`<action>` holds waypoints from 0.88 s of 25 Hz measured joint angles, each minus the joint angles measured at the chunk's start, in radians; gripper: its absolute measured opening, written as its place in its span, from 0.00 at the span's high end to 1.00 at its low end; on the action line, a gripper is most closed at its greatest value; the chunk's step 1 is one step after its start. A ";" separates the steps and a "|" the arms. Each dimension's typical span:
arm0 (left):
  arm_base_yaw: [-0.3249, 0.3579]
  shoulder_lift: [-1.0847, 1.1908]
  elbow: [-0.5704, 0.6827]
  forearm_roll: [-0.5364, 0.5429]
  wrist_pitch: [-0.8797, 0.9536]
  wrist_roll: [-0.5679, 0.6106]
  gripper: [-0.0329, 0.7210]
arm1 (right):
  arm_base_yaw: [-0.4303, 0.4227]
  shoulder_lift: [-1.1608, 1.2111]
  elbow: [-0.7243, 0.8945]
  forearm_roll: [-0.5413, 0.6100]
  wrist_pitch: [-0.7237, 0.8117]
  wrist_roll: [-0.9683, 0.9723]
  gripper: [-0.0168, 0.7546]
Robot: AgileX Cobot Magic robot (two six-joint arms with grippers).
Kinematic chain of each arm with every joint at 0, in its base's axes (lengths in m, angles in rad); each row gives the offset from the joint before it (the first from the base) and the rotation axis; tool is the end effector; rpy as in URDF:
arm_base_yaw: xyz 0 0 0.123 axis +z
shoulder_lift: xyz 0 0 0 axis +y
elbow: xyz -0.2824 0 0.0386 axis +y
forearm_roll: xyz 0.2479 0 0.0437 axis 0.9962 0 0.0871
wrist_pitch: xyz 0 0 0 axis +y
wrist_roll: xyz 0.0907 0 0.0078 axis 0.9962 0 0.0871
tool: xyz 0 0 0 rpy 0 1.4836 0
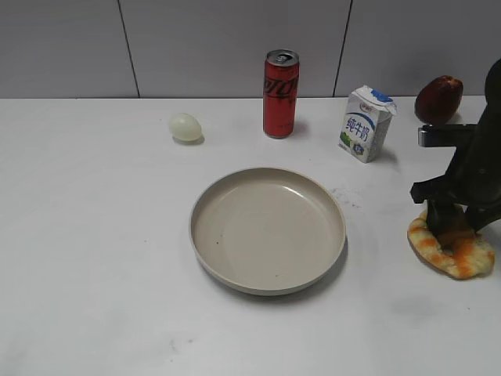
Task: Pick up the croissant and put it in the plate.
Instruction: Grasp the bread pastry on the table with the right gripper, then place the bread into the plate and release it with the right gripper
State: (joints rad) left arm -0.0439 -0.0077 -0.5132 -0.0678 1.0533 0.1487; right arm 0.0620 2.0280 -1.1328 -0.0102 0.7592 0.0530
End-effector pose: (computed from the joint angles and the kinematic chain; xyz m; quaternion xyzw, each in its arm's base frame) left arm -0.0076 -0.0050 0.2815 0.0828 0.8412 -0.0059 0.5343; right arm 0.3480 0.0210 0.1022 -0.0082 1.0000 -0.0034 0.0020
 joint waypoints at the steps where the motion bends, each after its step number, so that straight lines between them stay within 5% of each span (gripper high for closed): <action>1: 0.000 0.000 0.000 0.000 0.000 0.000 0.65 | 0.000 0.000 0.000 0.000 0.000 -0.001 0.45; 7: 0.000 0.000 0.000 0.000 0.000 0.000 0.65 | 0.000 -0.037 0.010 -0.001 -0.007 -0.008 0.47; 11: 0.000 0.000 0.000 0.000 0.000 0.000 0.65 | 0.001 -0.106 0.032 0.000 -0.007 -0.035 0.65; 14: 0.000 0.000 0.000 0.000 0.000 0.000 0.65 | 0.005 -0.170 0.037 -0.007 0.013 -0.053 0.67; 22: 0.000 0.000 0.000 0.000 0.000 0.000 0.65 | 0.141 -0.266 -0.025 -0.013 0.113 -0.063 0.69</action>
State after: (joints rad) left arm -0.0439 -0.0077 -0.5132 -0.0678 1.0533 0.1487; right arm 0.2033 1.7619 -1.1576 -0.0233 0.8717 -0.0103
